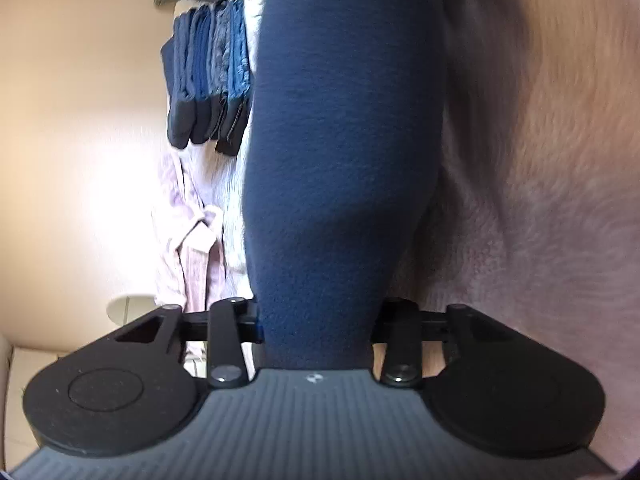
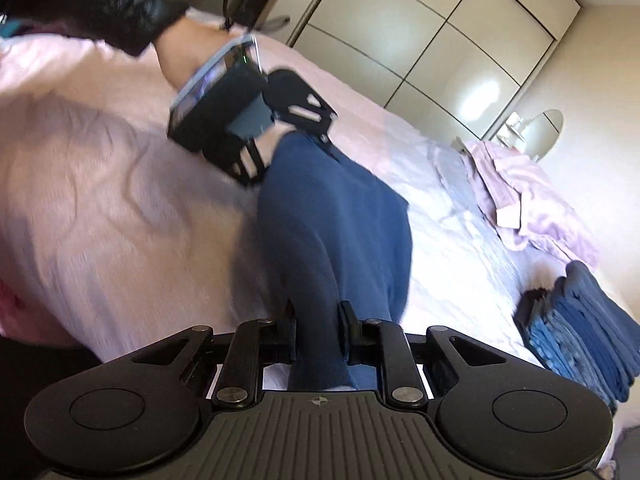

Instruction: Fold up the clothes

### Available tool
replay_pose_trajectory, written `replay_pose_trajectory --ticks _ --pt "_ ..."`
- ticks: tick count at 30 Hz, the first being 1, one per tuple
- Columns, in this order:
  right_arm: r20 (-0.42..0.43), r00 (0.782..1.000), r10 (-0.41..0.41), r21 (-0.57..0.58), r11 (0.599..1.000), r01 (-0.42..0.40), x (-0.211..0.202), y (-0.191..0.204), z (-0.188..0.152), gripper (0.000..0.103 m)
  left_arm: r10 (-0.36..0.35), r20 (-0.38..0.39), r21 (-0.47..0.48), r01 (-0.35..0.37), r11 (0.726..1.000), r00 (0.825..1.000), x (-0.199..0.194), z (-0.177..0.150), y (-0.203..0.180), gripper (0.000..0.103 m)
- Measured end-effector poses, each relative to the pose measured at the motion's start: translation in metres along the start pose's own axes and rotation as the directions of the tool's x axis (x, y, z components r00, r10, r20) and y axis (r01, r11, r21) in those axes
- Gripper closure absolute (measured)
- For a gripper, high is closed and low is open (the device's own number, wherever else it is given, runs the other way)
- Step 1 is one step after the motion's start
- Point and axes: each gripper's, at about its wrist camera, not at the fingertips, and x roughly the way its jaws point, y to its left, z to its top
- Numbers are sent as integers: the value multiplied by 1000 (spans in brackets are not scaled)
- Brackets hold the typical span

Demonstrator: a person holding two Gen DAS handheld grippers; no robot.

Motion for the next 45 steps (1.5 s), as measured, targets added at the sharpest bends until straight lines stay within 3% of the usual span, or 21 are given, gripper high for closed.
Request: replay_pose_trajectory --ticks 5,9,15,20,24,25,27,29,31,35,37,40,43,45 --pt "71 997 24 -41 999 -21 -29 0 3 85 -35 -102 -3 35 999 994 -68 -12 14 71" --pt "134 982 134 -136 984 -115 -42 24 2 85 -118 -215 -33 114 993 969 -151 -16 -4 70" --pt "124 967 224 -179 963 -200 -34 54 -16 85 -156 -316 -157 110 981 936 -198 22 -46 68" --pt "91 968 232 -179 961 -213 -32 54 -28 85 -195 -391 -259 95 961 899 -237 54 -80 56" --pt "84 975 203 -133 972 -191 -38 45 -38 83 -241 -388 -367 91 926 889 -264 42 -70 49" --pt "83 978 194 -116 976 -184 -40 42 -40 78 -255 -387 -395 90 914 886 -271 39 -67 49" --pt "80 987 139 -68 989 -134 -43 37 -43 28 -285 -395 -473 73 878 874 -287 28 -59 49" --pt "79 993 84 -2 996 -84 -46 30 -45 22 -305 -378 -585 30 810 874 -297 9 -41 48" --pt "94 993 73 105 991 -82 -46 18 -46 22 -313 -325 -745 -38 665 892 -301 -21 -20 47" --pt "166 980 105 304 941 -152 -42 -12 -37 22 -300 -246 -936 -147 319 922 -294 -79 19 46" --pt "220 967 132 392 895 -212 -38 -29 -29 22 -290 -217 -967 -164 196 932 -282 -102 32 46" --pt "288 932 219 442 833 -332 -19 -50 -9 22 -292 -121 -993 -120 22 949 -256 -126 47 46" --pt "280 922 268 381 850 -363 3 -62 12 27 -311 -62 -993 -90 -78 948 -233 -148 53 46" --pt "252 919 303 346 859 -378 26 -67 23 40 -335 -22 -990 -69 -126 942 -212 -165 53 47"
